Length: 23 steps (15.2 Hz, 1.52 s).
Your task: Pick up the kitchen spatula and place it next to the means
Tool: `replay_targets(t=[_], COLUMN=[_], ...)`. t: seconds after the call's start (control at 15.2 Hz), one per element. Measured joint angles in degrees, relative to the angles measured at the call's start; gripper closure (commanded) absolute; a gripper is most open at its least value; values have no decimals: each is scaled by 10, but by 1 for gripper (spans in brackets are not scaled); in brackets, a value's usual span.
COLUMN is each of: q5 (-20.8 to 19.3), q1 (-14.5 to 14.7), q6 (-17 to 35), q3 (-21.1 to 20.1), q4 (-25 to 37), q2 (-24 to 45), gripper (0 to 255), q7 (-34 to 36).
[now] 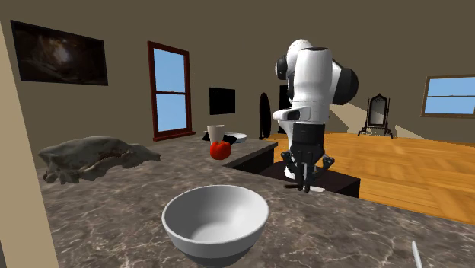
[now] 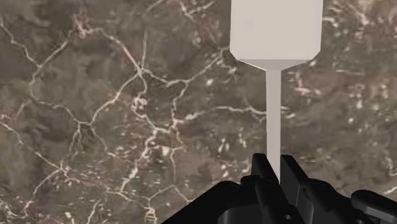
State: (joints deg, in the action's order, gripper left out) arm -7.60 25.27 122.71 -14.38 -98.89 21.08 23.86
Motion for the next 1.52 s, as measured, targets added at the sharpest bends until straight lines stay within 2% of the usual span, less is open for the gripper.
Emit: replay_targets(t=[0.33,0.73,0.79,1.19,1.52], q5=[-7,-8,-8,-8,3], q1=[2,2,2,2,-1], q6=[31,37,37,37,-14], q3=[3,3,3,3,-1], q4=[-13,-18,-18,-18,6], q2=[19,20,20,20,-9], gripper=[255,255,0,0,0], q7=[4,5,5,5,-2])
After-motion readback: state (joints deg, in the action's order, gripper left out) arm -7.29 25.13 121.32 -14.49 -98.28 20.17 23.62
